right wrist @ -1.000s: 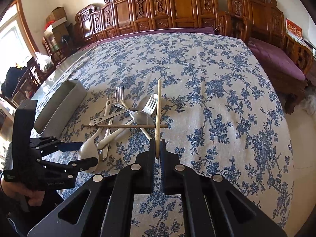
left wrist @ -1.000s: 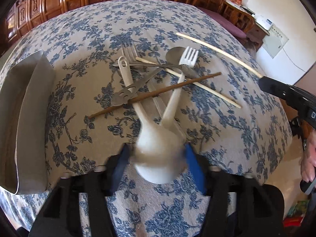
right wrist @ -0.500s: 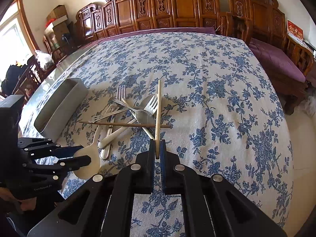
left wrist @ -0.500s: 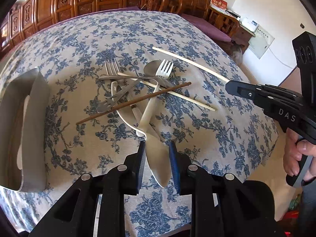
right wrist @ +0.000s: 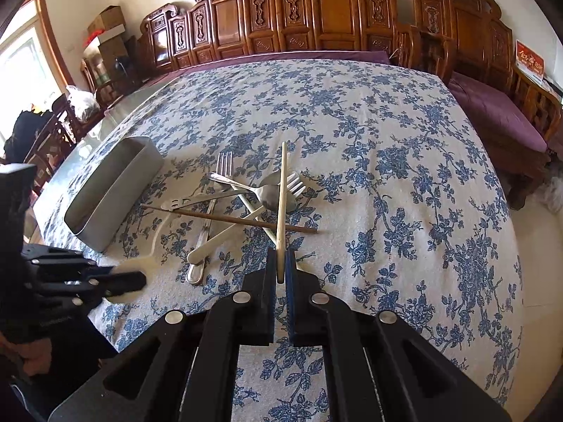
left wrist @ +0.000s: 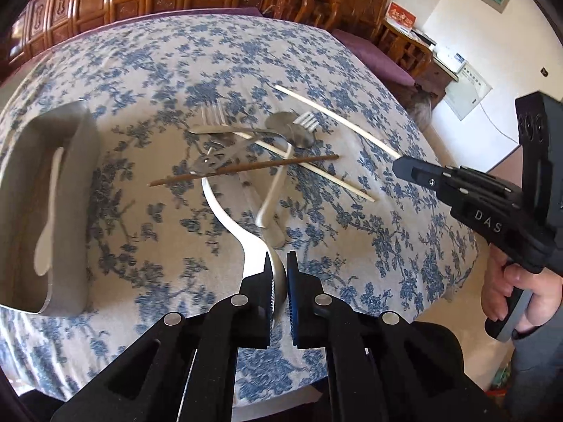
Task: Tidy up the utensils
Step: 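Carry the spoon into the tray and open the left tool while the right tool carries the chopstick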
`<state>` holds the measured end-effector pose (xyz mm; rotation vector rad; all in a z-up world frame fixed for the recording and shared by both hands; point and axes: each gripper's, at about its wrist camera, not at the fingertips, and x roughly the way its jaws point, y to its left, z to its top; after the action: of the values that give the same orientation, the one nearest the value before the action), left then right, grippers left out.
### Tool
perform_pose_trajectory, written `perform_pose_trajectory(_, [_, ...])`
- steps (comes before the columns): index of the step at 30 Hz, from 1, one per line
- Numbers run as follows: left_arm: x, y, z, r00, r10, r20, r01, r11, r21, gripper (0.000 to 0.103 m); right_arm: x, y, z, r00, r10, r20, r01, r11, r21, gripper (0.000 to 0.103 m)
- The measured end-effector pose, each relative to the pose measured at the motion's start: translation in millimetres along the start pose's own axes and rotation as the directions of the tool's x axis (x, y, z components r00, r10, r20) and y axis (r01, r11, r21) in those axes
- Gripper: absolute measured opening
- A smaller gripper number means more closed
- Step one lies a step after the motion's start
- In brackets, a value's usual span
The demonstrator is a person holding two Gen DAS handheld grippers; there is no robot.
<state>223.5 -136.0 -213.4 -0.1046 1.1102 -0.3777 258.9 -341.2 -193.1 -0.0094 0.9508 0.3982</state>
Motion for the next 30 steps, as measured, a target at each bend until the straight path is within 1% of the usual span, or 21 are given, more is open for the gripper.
perform_pose_trajectory(9, [-29.8, 16.4, -2.6, 0.998, 0.046, 0.032, -0.046, 0.999, 0.006, 0.006, -1.5, 14.5, 0.8, 1.0, 0.018, 0.003, -0.018, 1.0, -0.024, 0.006])
perform_pose_trajectory(13, [-41.1, 26.0, -2.3, 0.995, 0.079, 0.053, -0.079, 0.997, 0.003, 0.005, -4.2, 22.2, 1.2, 1.0, 0.02, 0.006, -0.02, 0.999, -0.04, 0.006])
perform_pose_trajectory(23, [-66.2, 40.5, -0.2, 0.987, 0.125, 0.096, -0.125, 0.992, -0.006, 0.005, -13.0, 45.0, 4.5, 0.999, 0.039, 0.025, -0.037, 0.996, -0.082, 0.006])
perform_pose_trajectory(30, [-80.3, 56.8, 8.9, 0.986, 0.12, 0.116, -0.12, 0.993, -0.003, 0.005, -19.7, 63.2, 5.5, 0.998, 0.047, 0.043, -0.042, 0.994, -0.102, 0.006])
